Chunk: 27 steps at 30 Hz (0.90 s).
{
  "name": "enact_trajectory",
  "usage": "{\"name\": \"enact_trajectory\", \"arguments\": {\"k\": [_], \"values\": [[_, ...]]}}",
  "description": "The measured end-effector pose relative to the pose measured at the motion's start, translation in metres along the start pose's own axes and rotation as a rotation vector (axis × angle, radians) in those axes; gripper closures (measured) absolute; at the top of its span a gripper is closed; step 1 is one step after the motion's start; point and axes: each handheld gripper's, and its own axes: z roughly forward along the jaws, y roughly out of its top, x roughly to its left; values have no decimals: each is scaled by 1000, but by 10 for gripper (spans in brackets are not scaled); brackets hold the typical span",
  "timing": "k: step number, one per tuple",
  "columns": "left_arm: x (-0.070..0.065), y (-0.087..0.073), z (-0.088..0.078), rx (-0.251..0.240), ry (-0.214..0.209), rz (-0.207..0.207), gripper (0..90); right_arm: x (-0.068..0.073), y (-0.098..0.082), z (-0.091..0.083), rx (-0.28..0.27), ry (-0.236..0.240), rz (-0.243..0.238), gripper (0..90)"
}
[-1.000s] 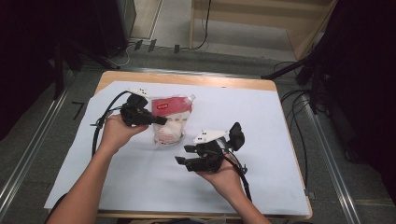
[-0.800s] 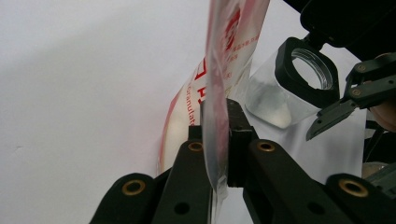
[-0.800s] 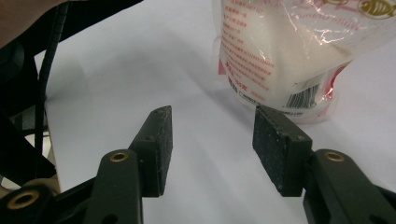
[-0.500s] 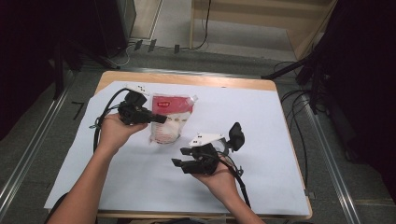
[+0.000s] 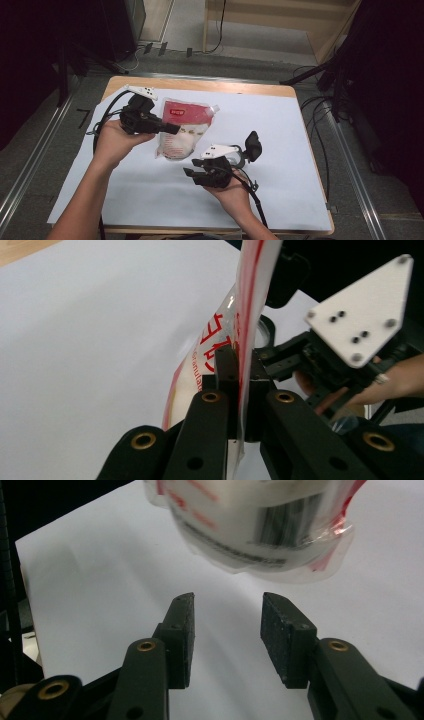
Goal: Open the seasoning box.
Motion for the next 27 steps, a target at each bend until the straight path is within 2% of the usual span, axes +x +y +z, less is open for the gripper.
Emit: {"name": "enact_trajectory", "arguments": {"k": [2, 7, 9, 12, 16, 21, 27], "values": [[-6, 0, -3, -5, -20, 0, 900, 0, 0, 1, -2, -5, 0, 577], [-18, -1, -13, -5, -40, 4, 900, 1, -3, 7, 1, -13, 15, 568], [-21, -2, -17, -8, -47, 2, 900, 2, -5, 11, 0, -33, 9, 565], [-26, -5, -23, -10, -63, -18, 900, 2, -6, 15, -9, -47, 29, 558], [-31, -8, -28, -5, -85, -50, 900, 1, -8, 20, -26, -41, 43, 550], [-35, -9, -29, 4, -96, -70, 900, 0, -12, 23, -76, -39, 27, 541], [-33, -12, -30, -5, -108, -121, 900, 11, -13, 25, -118, -65, -48, 526]]}}
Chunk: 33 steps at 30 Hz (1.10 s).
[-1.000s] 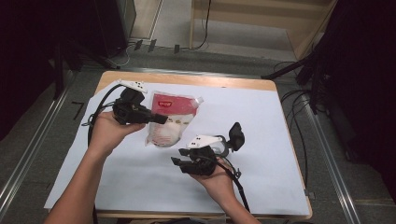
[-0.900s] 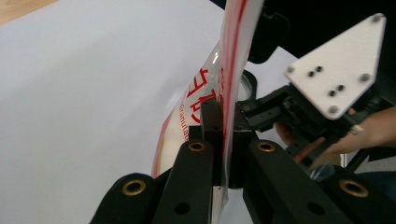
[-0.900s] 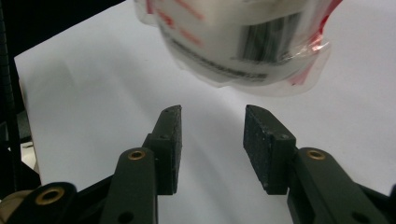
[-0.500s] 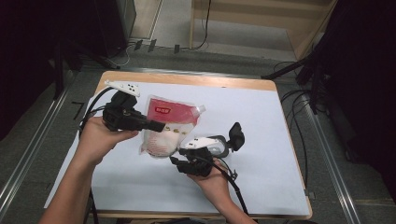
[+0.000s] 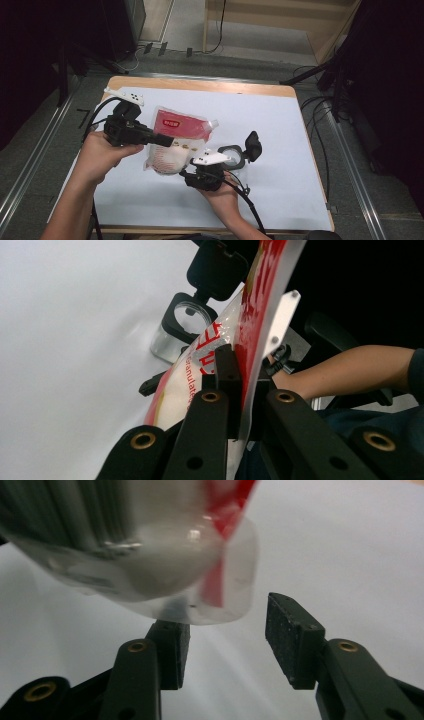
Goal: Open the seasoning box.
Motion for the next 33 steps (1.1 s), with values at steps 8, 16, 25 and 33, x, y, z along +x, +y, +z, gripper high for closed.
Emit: {"name": "enact_trajectory", "arguments": {"k": [8, 16, 25, 33], "values": [[3, 0, 3, -5, -39, -44, 900, -1, -6, 3, -12, -39, 13, 518], [0, 4, 19, 16, 50, -35, 900, 13, -6, 3, 12, 19, -55, 532], [0, 8, 24, -2, 73, -58, 900, 22, 0, -4, 4, -2, -150, 526], [-11, 11, 47, 44, 116, 27, 887, 39, 3, -2, 47, 62, -176, 523]]}}
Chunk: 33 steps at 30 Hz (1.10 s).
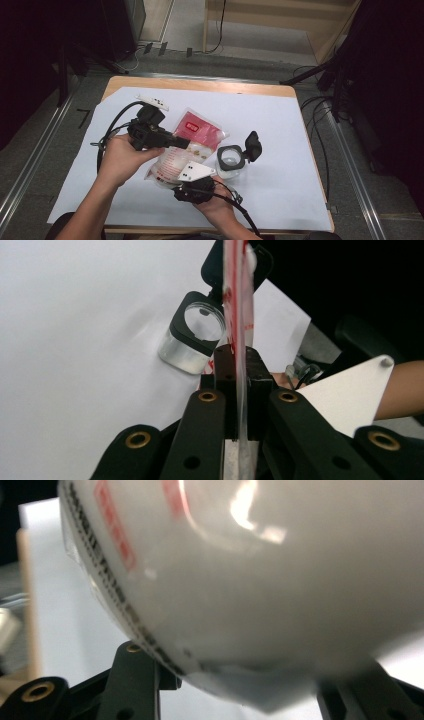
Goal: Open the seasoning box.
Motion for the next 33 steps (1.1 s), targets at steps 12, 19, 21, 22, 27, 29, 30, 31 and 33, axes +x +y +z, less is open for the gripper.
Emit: {"name": "enact_trajectory", "arguments": {"k": [12, 19, 21, 22, 27, 29, 30, 31, 33], "values": [[-3, -1, 10, -5, 9, 125, 807, -4, 7, -8, -7, 96, 76, 538], [5, -4, 20, -5, -86, 49, 796, -1, 9, -10, -17, 151, 86, 552], [6, -4, 23, -3, -83, 35, 795, 0, 10, -10, -13, 154, 88, 559], [7, -4, 26, 2, -85, 25, 793, 0, 10, -10, -13, 156, 92, 561], [4, -3, 33, 26, -80, 0, 792, 4, 11, -10, -6, 152, 90, 564], [3, -2, 36, 38, -76, -6, 793, 7, 11, -9, 1, 142, 82, 566], [3, -2, 37, 46, -70, -6, 793, 7, 11, -9, 2, 140, 79, 566], [3, -2, 37, 51, -66, -8, 795, 8, 11, -8, 5, 137, 79, 566], [2, -2, 39, 53, -60, -18, 798, 9, 11, -8, 7, 136, 81, 566]]}}
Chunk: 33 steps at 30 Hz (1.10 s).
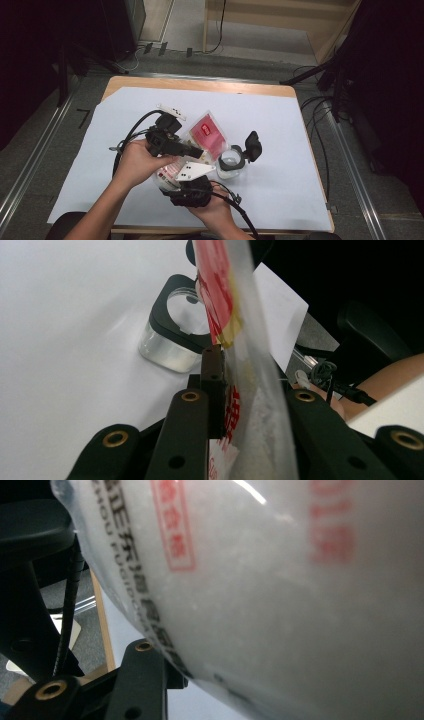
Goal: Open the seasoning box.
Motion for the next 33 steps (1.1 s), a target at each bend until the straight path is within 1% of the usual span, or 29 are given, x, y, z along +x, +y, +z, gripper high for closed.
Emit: {"name": "enact_trajectory", "arguments": {"k": [2, 5, 8, 9, 10, 13, 16, 17, 18, 19, 20, 21, 22, 25, 27, 29, 30, 31, 32, 33], "values": [[-1, 1, 1, 4, -3, -8, 800, 1, 0, 1, 0, -9, -1, 562], [-3, 3, 4, 7, 13, -24, 801, 3, 0, 2, 2, -41, -11, 542], [-4, 4, 8, 16, 35, -22, 799, 2, 0, 3, 9, -48, 5, 566], [-4, 4, 10, 14, 38, -32, 798, 1, -1, 3, 13, -54, 14, 582], [-4, 4, 11, 22, 40, -33, 796, 0, -1, 3, 15, -51, 22, 590], [-4, 5, 13, 22, 37, -39, 780, -1, -3, 3, 8, -42, 39, 603], [-3, 5, 12, 13, 14, -54, 750, -1, -2, 2, 7, -31, 69, 605], [-4, 5, 12, 5, 14, -59, 745, -1, -2, 1, 4, -35, 72, 606], [-4, 5, 11, 1, 15, -64, 738, -1, -2, 1, -2, -29, 83, 606], [-4, 6, 11, -1, 18, -61, 731, -2, -2, 1, -7, -29, 91, 606], [-5, 6, 10, 6, 23, -56, 725, -3, -2, 0, -16, -25, 110, 606], [-5, 6, 10, 3, 38, -49, 714, -5, -2, -1, -24, -18, 132, 606], [-6, 6, 9, 2, 43, -52, 708, -8, -2, -2, -34, -13, 156, 606], [-7, 7, 7, -6, 36, -56, 705, -9, -2, -4, -45, -12, 162, 606], [-8, 7, 5, -8, 38, -61, 690, -9, -2, -5, -59, -1, 185, 605], [-8, 8, 6, -4, 40, -61, 700, -8, -2, -6, -64, 0, 188, 605], [-8, 8, 6, 1, 41, -63, 725, -8, -2, -6, -64, -5, 177, 605], [-9, 9, 7, 5, 52, -71, 753, -7, -1, -6, -58, -14, 160, 605], [-9, 10, 7, 16, 56, -68, 783, -6, -1, -6, -53, -21, 141, 604], [-10, 12, 8, 26, 62, -74, 793, -6, -1, -6, -50, -22, 134, 602]]}}
